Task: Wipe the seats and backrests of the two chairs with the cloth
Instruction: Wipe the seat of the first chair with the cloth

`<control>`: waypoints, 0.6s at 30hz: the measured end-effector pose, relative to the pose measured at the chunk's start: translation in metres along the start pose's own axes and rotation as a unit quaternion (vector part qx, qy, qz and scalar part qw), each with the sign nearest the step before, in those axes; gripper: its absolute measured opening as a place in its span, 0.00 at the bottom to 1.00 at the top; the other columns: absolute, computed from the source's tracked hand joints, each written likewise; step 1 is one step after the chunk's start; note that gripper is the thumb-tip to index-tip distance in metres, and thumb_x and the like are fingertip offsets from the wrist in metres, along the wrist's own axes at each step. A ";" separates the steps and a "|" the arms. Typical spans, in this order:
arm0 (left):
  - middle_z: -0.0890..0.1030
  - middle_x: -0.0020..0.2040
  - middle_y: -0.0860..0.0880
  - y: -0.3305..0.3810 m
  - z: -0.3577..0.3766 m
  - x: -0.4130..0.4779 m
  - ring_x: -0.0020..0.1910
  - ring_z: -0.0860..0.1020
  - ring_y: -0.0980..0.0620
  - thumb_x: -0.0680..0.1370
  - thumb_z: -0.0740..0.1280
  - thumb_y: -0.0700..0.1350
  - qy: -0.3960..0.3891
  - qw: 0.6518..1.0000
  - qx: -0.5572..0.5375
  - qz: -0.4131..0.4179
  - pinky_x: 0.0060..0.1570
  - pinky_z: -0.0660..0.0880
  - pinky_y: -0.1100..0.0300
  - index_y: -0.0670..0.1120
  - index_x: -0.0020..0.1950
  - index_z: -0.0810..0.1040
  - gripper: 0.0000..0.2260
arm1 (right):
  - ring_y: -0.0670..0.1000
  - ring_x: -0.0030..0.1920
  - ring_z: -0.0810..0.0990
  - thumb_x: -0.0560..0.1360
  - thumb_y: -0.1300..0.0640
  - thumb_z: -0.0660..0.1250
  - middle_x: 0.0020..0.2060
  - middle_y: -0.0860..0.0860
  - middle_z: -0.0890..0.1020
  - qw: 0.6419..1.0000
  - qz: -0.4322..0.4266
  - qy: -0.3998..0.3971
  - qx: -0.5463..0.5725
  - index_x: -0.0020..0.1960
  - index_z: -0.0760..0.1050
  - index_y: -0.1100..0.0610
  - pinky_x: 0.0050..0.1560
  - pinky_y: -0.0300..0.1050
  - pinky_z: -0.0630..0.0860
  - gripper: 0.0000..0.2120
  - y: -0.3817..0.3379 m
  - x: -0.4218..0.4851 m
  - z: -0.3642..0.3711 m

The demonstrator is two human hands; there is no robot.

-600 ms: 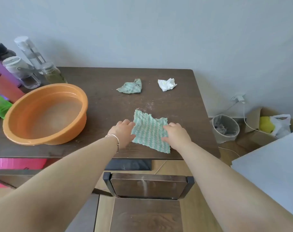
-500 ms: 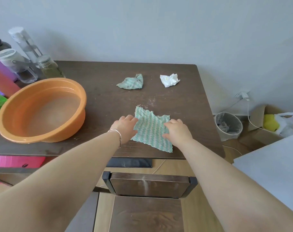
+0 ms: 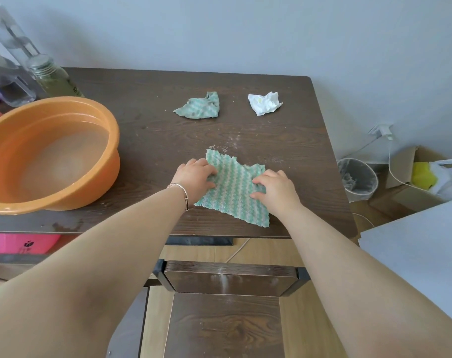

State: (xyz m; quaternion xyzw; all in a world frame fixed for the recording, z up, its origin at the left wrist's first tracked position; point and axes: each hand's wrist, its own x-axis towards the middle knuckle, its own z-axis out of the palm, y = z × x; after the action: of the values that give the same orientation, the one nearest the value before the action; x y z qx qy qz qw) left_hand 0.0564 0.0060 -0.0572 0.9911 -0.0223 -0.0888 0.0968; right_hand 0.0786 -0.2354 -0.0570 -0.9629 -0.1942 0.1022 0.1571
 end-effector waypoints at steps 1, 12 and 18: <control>0.74 0.60 0.53 0.000 0.001 0.000 0.60 0.70 0.50 0.79 0.65 0.53 0.006 1.000 -0.005 -0.002 0.59 0.68 0.54 0.54 0.64 0.74 0.14 | 0.53 0.58 0.69 0.75 0.47 0.70 0.57 0.45 0.78 1.000 0.002 0.009 0.012 0.62 0.78 0.51 0.57 0.51 0.70 0.17 0.001 -0.001 0.001; 0.77 0.57 0.48 -0.006 0.002 -0.011 0.59 0.74 0.46 0.81 0.62 0.49 0.005 0.999 -0.017 -0.040 0.59 0.69 0.52 0.51 0.64 0.76 0.12 | 0.51 0.49 0.69 0.78 0.57 0.68 0.35 0.42 0.74 0.997 0.032 0.040 0.057 0.40 0.79 0.55 0.51 0.52 0.72 0.08 -0.001 -0.007 0.002; 0.76 0.55 0.48 -0.004 -0.016 -0.033 0.56 0.73 0.46 0.83 0.59 0.49 0.003 1.000 -0.005 -0.016 0.56 0.71 0.52 0.51 0.59 0.81 0.12 | 0.52 0.55 0.69 0.80 0.55 0.66 0.42 0.47 0.77 0.992 0.077 0.022 0.094 0.46 0.80 0.55 0.53 0.50 0.71 0.07 -0.005 -0.024 -0.016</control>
State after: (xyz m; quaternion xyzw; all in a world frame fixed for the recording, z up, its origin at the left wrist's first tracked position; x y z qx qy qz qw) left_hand 0.0270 0.0148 -0.0367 0.9911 -0.0061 -0.0872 0.1008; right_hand 0.0598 -0.2450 -0.0368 -0.9580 -0.1057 0.1109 0.2425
